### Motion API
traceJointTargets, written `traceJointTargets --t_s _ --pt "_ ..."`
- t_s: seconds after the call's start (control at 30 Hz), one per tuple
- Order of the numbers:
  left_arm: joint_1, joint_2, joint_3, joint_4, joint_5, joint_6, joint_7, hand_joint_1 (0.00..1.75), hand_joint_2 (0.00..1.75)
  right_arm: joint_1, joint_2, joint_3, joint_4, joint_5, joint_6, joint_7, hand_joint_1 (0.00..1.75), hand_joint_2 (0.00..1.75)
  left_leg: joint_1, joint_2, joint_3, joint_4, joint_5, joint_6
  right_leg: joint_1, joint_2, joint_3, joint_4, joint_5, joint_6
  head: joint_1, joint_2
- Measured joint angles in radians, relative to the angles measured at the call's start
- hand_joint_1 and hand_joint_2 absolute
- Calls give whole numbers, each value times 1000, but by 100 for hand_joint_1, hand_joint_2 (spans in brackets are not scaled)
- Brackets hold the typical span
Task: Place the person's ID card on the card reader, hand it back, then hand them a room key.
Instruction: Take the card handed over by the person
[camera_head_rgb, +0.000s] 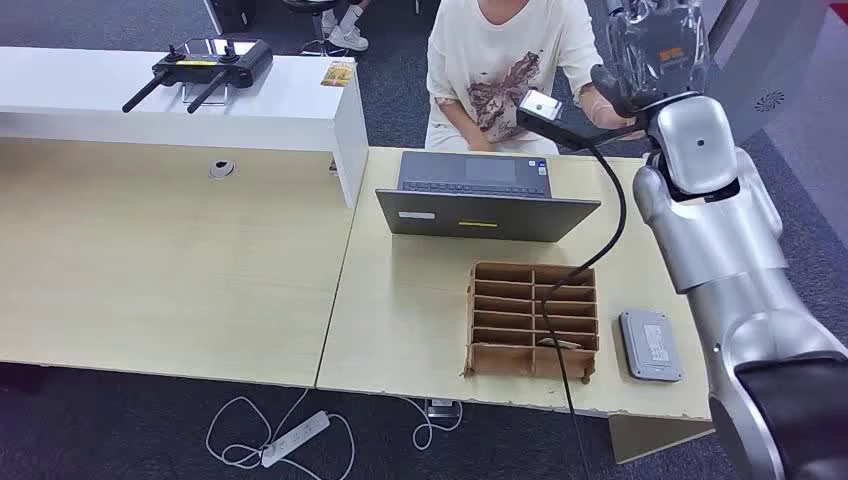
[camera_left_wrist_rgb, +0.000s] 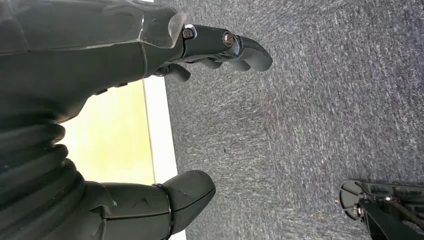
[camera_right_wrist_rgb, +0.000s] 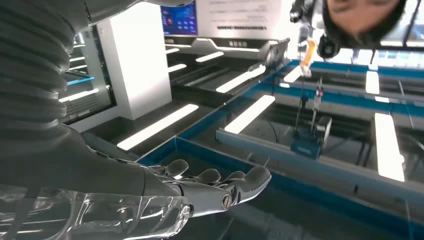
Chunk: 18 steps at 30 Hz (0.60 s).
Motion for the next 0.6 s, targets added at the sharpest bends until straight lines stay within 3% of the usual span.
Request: traceJointTargets --t_s 0.33,0.6 --pt "-6 9 -1 0 -3 -10 -6 0 175 -122 35 22 215 9 139 45 0 175 0 0 0 0 0 0 0 0 0 0 0 0 0 0" --pt "-7 9 -2 0 -6 -10 -6 0 175 -154 40 21 306 -12 170 71 0 175 0 0 0 1 0 0 0 0 0 0 0 0 0 0"
